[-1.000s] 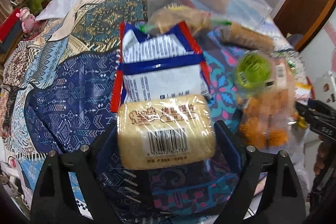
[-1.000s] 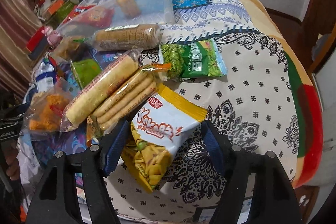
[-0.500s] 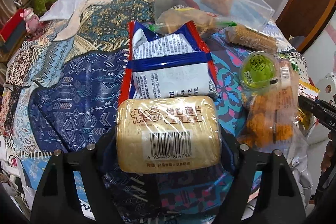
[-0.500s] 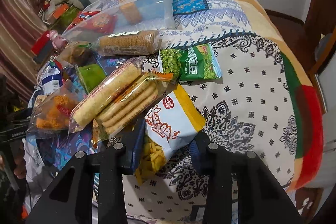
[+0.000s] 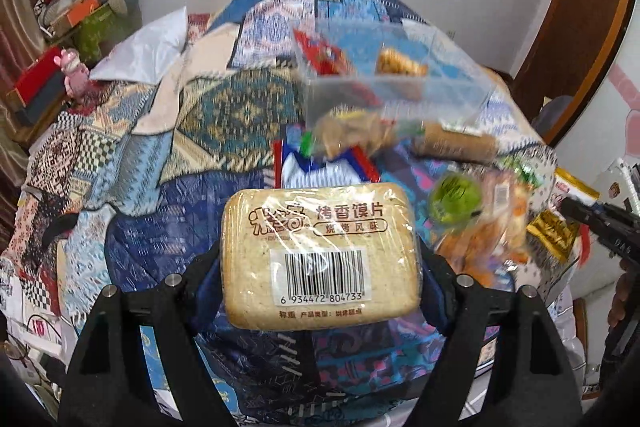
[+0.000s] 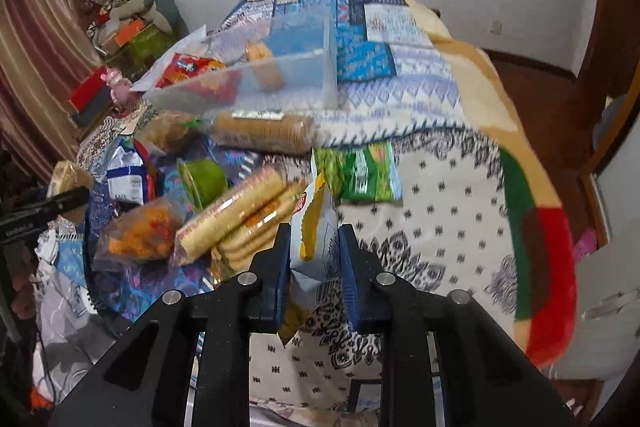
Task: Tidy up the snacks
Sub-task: 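Carry both snacks over the clear box and open both tools to release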
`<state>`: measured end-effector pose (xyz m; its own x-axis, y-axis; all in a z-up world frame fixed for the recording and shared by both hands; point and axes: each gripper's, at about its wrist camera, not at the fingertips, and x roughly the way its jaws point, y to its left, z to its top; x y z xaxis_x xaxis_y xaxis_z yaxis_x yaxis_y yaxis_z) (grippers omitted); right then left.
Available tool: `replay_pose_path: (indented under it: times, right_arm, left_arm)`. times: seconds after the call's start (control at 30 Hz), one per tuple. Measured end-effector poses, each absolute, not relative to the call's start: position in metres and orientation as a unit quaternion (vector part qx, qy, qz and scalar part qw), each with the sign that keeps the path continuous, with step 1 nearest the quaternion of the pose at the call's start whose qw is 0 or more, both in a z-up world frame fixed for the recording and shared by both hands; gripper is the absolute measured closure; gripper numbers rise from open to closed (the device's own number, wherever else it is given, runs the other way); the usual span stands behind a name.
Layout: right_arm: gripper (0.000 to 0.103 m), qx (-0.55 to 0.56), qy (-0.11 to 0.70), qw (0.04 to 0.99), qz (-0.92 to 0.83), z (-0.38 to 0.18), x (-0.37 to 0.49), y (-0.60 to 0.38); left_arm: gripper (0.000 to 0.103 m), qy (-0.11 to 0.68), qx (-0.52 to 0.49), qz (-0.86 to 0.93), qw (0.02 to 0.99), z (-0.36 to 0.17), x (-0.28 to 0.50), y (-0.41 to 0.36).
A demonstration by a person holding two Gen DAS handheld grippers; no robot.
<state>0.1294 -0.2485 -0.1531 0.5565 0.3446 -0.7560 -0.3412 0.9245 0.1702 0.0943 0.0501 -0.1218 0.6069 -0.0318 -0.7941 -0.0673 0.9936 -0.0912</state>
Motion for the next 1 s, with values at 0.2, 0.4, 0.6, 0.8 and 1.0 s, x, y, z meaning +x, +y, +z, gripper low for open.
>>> replay_pose_path:
  times: [0.2,0.4,0.6,0.8,1.0]
  right_arm:
    - [0.082,0.008,0.414,0.886,0.209,-0.142,0.137,-0.240]
    - [0.082,0.020,0.377,0.899,0.220,-0.110,0.147,-0.231]
    - [0.082,0.017,0.353,0.906,0.234,-0.089,0.167,-0.214]
    - [0.082,0.013,0.343,0.906,0.247,-0.082,0.192,-0.193]
    - [0.082,0.026,0.346,0.903,0.253,-0.086,0.222,-0.182]
  left_arm:
    - [0.023,0.419,-0.060,0.000,0.906,-0.097,0.105,0.046]
    - [0.023,0.404,-0.058,-0.010,0.913,-0.078,0.127,0.039]
    - [0.023,0.395,-0.056,-0.018,0.917,-0.065,0.155,0.028]
    - [0.023,0.397,-0.054,-0.026,0.916,-0.061,0.189,0.018]
    - [0.023,0.405,-0.057,-0.031,0.912,-0.065,0.227,0.013]
